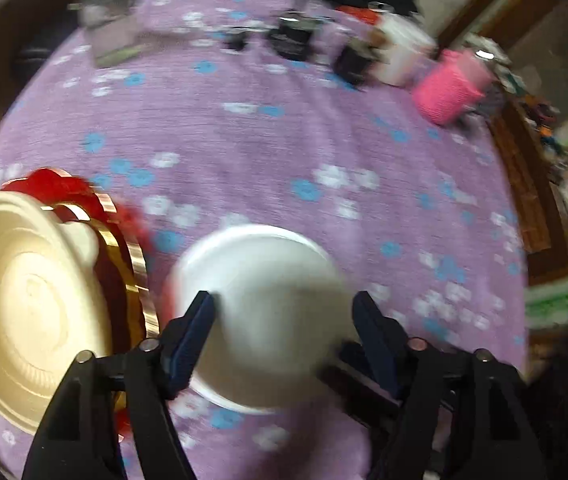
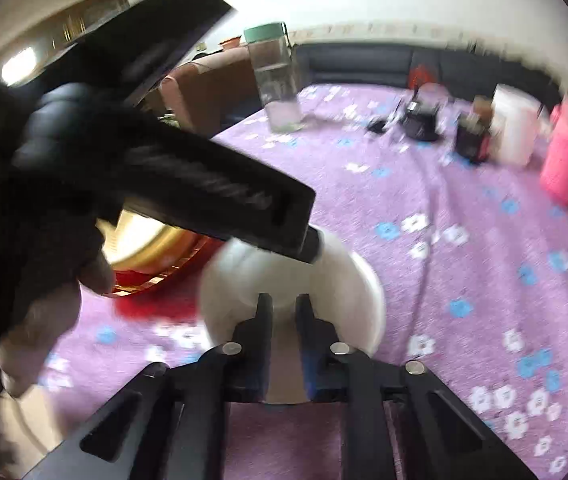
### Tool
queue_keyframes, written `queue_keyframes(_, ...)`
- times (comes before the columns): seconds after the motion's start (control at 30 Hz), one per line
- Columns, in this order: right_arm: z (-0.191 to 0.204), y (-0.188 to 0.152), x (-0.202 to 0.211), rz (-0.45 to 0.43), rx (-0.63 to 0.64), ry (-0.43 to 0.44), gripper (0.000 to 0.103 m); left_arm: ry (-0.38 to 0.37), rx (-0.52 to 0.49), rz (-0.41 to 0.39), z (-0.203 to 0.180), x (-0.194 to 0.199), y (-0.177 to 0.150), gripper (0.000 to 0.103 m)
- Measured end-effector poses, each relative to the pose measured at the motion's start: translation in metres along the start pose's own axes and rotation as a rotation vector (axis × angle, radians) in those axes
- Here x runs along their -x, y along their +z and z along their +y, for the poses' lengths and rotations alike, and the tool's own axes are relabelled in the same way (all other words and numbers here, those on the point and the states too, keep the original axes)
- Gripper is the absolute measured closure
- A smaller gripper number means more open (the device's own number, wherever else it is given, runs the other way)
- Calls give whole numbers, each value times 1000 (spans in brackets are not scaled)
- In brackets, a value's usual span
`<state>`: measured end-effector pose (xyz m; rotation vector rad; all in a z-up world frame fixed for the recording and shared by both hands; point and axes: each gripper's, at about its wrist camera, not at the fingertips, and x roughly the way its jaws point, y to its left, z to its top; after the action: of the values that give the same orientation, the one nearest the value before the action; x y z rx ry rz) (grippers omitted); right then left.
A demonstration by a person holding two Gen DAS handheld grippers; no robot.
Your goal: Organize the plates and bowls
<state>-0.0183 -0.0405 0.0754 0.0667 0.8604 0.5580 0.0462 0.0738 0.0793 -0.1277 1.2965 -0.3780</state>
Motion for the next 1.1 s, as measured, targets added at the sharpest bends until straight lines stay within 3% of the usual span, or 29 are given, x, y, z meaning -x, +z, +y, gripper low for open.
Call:
queue_keyframes(0.07,-7,1,8,-23,-24,-13,89,-17,-37,-5,-13,7,-5,40)
queue_keyframes(0.13,-21,-3,20,-44,-85,-39,87,35,-57,-48,-19,16,-8,40)
queue_keyframes(0.2,-26,-10,24,-34,-107,-100,76,92,-33,-85,-13,16,-5,40)
queue_keyframes(0.33,-31,-26,19,15,-151,-119,75,169,53,-109,5,1,9,39)
queue_keyframes(0.4,-24,-32,11,53,-130,-112,70,213,71,-89,10,-12,16,39)
queue_keyframes(0.47,-14,-36,4,79,-94,-107,62,198,88,-54,11,-22,20,33)
queue_keyframes(0.5,-9,-38,0,83,-76,-113,62,199,79,-22,7,-27,22,27)
queue_keyframes(0.63,-10,-43,3,71,-90,-88,62,228,11,0,-14,-29,18,20)
queue_keyframes(0.7,-19,-50,9,63,-142,-51,62,155,-28,6,-31,-23,14,20)
queue_keyframes(0.77,-25,-57,17,33,-184,-24,62,-28,-58,93,-52,-27,8,22)
queue_keyframes(0.83,-26,-63,31,-43,-207,19,62,-75,-85,102,-76,-28,3,26)
queue_keyframes(0.87,-25,-64,39,-71,-209,30,62,-144,-97,145,-85,-29,3,40)
queue_keyframes(0.9,-24,-65,48,-91,-209,18,62,-213,-102,161,-93,-26,3,47)
queue_keyframes(0.93,-25,-68,58,-111,-211,-37,62,-224,-110,139,-97,-18,4,47)
queue_keyframes(1.0,-31,-73,68,-125,-218,-97,60,-132,-139,11,-98,6,8,37)
queue_keyframes(1.07,-34,-75,66,-103,-222,-71,51,-15,-133,-94,-88,20,14,21)
queue_keyframes(1.1,-34,-77,61,-86,-234,-48,49,54,-100,-131,-76,22,20,20)
